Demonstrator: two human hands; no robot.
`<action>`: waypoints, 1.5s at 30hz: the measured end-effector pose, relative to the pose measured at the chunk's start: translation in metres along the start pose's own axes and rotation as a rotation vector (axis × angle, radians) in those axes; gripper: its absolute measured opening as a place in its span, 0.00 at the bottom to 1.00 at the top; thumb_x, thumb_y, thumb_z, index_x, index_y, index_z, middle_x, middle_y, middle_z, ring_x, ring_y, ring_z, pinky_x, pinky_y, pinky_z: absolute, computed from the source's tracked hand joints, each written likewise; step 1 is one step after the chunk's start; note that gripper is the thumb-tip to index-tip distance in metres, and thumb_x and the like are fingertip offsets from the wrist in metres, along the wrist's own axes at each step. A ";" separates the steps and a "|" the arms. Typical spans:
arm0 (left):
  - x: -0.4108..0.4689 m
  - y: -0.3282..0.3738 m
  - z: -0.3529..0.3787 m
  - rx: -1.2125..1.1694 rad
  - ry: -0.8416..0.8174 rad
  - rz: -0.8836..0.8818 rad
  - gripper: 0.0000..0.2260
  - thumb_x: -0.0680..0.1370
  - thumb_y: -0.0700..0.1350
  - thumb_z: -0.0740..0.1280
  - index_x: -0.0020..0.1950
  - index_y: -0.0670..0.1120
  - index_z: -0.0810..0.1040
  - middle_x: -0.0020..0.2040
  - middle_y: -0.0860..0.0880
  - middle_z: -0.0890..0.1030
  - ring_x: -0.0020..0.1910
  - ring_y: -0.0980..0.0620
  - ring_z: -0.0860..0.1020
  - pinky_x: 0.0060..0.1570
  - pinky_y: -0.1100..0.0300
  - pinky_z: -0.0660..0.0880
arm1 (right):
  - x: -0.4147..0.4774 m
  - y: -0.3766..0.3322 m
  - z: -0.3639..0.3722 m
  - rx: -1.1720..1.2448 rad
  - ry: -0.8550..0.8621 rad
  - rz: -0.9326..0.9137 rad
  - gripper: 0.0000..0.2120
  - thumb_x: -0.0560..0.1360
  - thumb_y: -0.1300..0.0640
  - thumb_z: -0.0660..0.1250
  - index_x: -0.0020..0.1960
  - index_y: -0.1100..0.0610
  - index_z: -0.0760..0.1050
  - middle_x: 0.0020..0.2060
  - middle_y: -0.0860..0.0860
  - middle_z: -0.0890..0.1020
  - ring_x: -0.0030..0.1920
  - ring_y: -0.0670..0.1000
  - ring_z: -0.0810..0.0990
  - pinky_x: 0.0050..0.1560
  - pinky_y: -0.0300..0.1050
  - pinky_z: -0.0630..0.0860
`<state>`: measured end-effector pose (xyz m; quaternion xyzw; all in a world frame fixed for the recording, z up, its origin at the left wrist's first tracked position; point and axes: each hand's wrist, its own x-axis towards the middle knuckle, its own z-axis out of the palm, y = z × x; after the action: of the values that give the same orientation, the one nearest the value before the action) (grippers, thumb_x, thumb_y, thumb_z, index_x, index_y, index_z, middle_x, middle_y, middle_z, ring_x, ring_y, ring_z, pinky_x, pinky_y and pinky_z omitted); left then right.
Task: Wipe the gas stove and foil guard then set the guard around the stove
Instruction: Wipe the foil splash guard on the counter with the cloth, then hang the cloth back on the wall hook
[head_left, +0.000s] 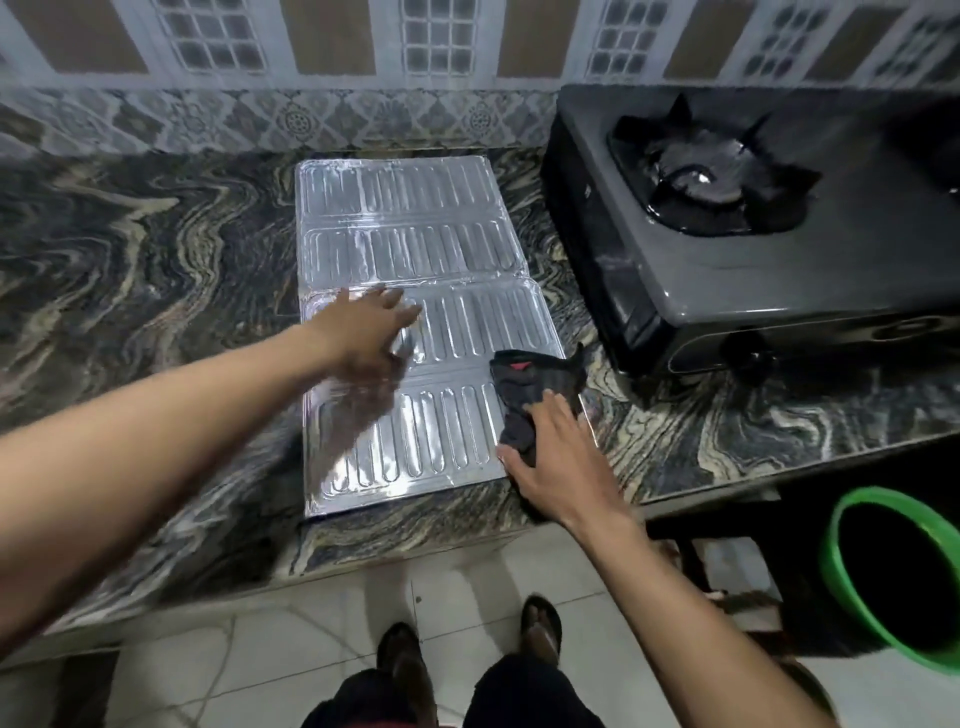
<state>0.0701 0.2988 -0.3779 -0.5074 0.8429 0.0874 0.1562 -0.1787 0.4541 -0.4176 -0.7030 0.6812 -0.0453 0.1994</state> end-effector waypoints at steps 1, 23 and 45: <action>0.003 0.020 0.001 -0.016 0.042 0.071 0.35 0.78 0.53 0.67 0.81 0.51 0.54 0.82 0.44 0.52 0.80 0.43 0.51 0.76 0.38 0.51 | 0.000 -0.001 -0.002 0.019 0.041 -0.007 0.26 0.80 0.45 0.60 0.73 0.58 0.64 0.76 0.57 0.64 0.77 0.56 0.60 0.73 0.52 0.62; -0.037 0.111 -0.158 -1.028 0.174 0.040 0.08 0.75 0.44 0.74 0.54 0.49 0.85 0.49 0.50 0.87 0.49 0.52 0.83 0.53 0.59 0.78 | 0.039 0.045 -0.213 0.694 0.163 -0.420 0.11 0.72 0.55 0.72 0.54 0.46 0.79 0.46 0.44 0.84 0.48 0.45 0.83 0.55 0.49 0.79; -0.012 0.037 -0.362 -1.061 0.787 0.197 0.17 0.77 0.40 0.72 0.64 0.51 0.77 0.55 0.45 0.85 0.54 0.47 0.84 0.53 0.52 0.81 | 0.175 -0.051 -0.425 0.704 0.196 -0.815 0.19 0.79 0.68 0.64 0.66 0.53 0.79 0.60 0.44 0.82 0.59 0.34 0.77 0.64 0.36 0.73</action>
<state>-0.0207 0.2157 -0.0348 -0.4303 0.7220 0.3125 -0.4425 -0.2614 0.1902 -0.0469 -0.7933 0.3125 -0.4095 0.3246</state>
